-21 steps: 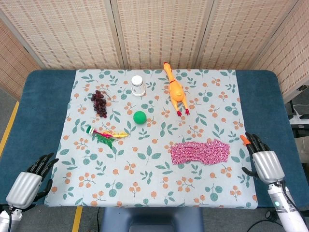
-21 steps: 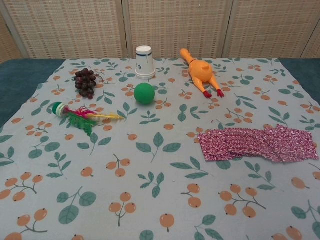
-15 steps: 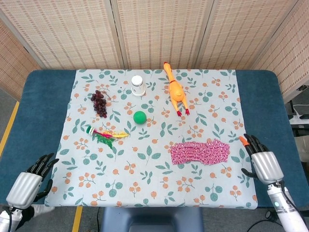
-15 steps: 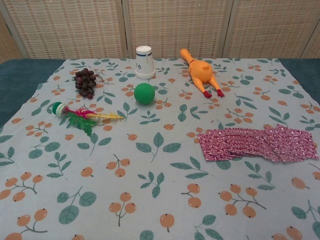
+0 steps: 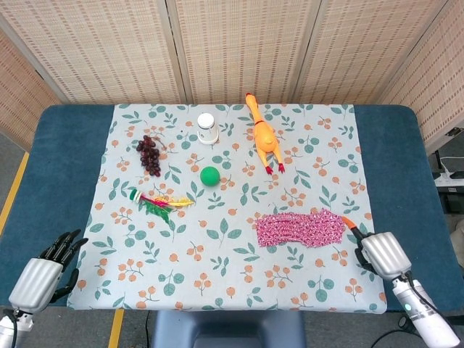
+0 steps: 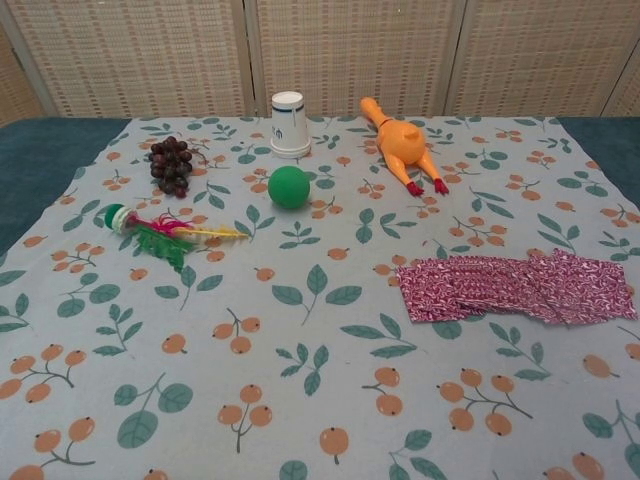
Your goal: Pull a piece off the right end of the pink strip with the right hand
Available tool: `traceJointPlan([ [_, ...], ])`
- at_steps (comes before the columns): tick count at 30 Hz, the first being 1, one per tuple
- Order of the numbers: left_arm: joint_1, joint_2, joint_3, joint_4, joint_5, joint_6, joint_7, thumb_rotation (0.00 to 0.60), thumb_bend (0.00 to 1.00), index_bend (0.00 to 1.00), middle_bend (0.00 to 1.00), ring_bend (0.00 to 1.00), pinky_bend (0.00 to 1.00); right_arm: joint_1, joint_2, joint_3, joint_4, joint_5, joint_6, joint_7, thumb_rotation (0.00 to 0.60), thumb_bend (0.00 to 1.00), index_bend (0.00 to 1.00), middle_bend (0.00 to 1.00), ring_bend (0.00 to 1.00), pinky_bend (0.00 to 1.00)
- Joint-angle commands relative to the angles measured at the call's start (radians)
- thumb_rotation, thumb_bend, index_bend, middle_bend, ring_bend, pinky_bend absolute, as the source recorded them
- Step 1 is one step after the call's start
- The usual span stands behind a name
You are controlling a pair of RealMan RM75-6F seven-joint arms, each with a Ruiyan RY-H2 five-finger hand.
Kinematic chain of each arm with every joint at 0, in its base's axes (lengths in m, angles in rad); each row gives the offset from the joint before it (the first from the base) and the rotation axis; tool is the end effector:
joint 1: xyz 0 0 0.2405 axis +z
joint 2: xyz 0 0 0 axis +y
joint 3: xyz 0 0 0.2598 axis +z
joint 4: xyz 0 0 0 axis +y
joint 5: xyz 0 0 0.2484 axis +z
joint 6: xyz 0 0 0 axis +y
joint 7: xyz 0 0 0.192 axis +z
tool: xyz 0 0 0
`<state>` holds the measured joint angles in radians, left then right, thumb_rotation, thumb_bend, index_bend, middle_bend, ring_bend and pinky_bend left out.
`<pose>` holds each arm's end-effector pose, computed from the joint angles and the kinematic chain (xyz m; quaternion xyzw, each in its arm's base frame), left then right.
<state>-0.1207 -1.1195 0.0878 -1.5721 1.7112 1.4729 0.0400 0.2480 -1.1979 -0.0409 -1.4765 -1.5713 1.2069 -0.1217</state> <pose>-0.3104 0.2039 0.0876 -0.7019 -0.3469 -0.3647 0.5040 -0.3344 -0.2563 0.0457 0.7432 -0.3525 0.2747 0.4979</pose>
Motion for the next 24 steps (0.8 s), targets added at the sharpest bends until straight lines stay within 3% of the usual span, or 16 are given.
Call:
traceJointPlan([
  [1, 0.002, 0.000, 0.001, -0.001, 0.002, 0.004, 0.003, 0.600, 0.56, 0.13, 0.04, 0.06, 0.35, 0.027, 0.010, -0.013, -0.015, 0.036, -0.078, -0.063, 0.600, 0.71, 0.00, 0.75, 0.82, 0.90],
  [7, 0.005, 0.003, -0.004, 0.002, -0.004, 0.011, -0.011, 0.600, 0.56, 0.13, 0.04, 0.06, 0.35, 0.051, -0.026, 0.015, -0.006, 0.137, -0.152, -0.153, 0.600, 0.75, 0.00, 0.76, 0.82, 0.91],
  [17, 0.005, 0.003, -0.002, 0.001, 0.001, 0.011, -0.007, 0.600, 0.56, 0.13, 0.04, 0.06, 0.35, 0.117, -0.059, 0.020, 0.053, 0.188, -0.299, -0.061, 0.600, 0.77, 0.00, 0.76, 0.82, 0.91],
  [24, 0.003, 0.002, -0.002, 0.003, -0.001, 0.005, -0.008, 0.600, 0.56, 0.13, 0.04, 0.06, 0.35, 0.136, -0.060, 0.013, 0.056, 0.221, -0.347, -0.070, 0.600, 0.78, 0.01, 0.76, 0.82, 0.91],
])
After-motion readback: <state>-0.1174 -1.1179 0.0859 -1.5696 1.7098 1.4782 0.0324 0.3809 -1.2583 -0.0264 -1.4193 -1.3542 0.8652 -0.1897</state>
